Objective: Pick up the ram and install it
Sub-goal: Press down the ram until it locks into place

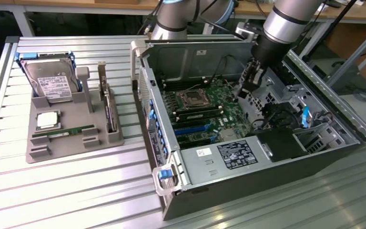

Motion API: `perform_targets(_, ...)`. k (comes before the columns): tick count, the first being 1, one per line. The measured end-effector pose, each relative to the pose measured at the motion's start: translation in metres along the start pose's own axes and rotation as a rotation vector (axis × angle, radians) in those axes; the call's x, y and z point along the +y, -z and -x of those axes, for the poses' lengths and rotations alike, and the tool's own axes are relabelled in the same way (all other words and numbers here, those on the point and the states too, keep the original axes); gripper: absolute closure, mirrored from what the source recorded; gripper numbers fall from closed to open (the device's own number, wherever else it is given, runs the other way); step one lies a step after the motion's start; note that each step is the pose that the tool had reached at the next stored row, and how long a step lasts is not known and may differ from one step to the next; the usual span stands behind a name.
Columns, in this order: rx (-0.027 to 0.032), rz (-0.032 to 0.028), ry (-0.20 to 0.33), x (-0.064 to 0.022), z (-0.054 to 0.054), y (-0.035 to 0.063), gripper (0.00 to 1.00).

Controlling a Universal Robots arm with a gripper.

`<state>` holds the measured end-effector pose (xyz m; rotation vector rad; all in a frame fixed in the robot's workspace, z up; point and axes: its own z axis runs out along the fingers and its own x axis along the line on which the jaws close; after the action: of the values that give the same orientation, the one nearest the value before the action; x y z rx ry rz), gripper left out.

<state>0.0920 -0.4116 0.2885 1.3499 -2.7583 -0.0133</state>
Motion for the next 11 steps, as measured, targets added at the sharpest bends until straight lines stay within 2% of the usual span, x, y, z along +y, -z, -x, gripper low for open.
perform_targets(9,0.0009,0.0067,-0.251,0.0000,0.0000,-0.0004,0.90)
perform_targets(11,0.0007,0.0082,-0.294,0.0000,0.0000,-0.0004,0.90)
